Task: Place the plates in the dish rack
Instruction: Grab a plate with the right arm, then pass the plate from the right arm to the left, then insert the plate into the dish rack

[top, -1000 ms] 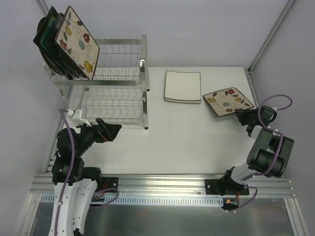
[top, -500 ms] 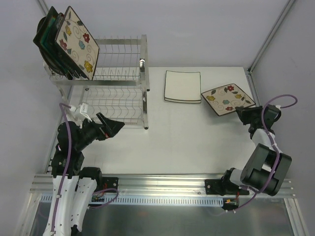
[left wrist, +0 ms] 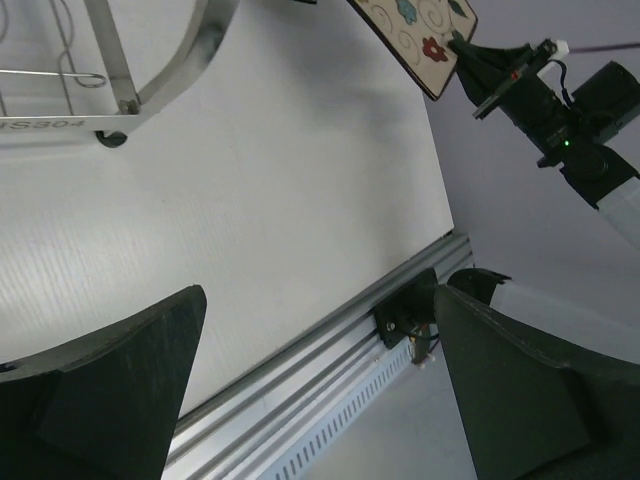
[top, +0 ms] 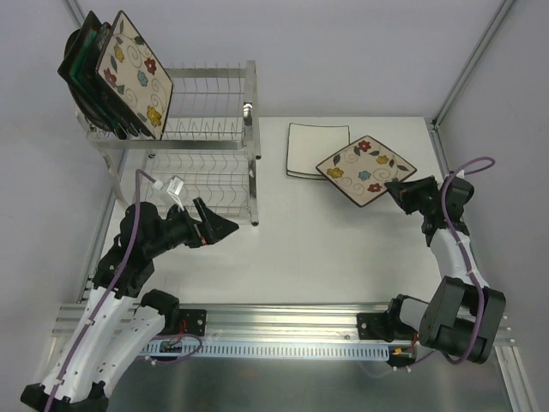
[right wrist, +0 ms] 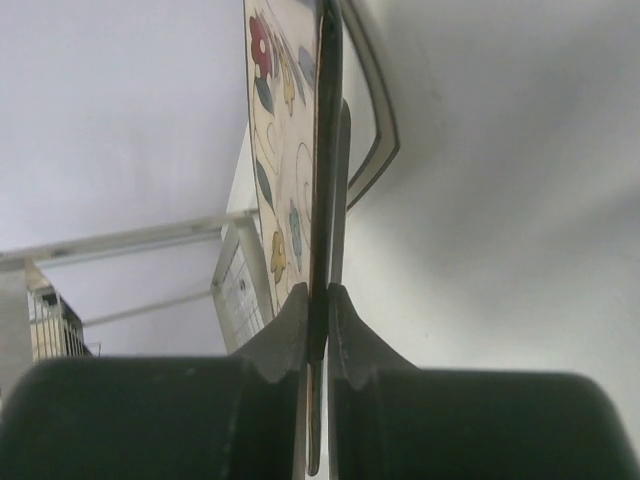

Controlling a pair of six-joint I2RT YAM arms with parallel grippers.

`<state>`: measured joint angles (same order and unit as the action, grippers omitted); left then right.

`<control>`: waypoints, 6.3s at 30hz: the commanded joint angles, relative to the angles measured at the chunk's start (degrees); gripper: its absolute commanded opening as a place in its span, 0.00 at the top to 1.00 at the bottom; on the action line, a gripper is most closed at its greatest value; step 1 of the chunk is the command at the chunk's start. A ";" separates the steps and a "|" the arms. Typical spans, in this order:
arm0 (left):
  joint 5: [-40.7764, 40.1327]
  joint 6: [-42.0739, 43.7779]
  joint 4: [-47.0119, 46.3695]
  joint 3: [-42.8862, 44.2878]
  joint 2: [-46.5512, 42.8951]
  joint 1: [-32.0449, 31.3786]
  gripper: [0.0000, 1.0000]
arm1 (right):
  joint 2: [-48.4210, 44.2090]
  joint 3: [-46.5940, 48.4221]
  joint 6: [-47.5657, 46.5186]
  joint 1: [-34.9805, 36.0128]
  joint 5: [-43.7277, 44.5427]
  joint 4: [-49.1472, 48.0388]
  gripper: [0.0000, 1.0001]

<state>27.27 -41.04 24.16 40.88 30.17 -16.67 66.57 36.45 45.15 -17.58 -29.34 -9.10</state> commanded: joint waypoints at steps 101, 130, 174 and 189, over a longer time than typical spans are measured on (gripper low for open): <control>-2.04 -12.93 -43.59 -1.77 16.94 -19.55 1.00 | -10.84 23.32 -34.68 24.79 -29.28 34.68 0.90; 5.07 6.32 -40.25 13.16 19.66 -19.63 1.00 | -9.87 26.49 -36.72 17.77 4.90 54.28 0.00; -21.02 26.00 -46.74 63.79 45.59 -11.73 1.00 | -6.45 16.73 -33.02 11.87 -3.53 46.46 0.00; -31.30 40.49 -51.66 60.56 39.36 -4.43 1.00 | -4.69 17.87 -33.11 11.87 -4.84 46.46 0.00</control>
<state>0.93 -6.00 -5.43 99.24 77.60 -22.09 61.63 52.05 12.80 -5.39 -32.45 38.70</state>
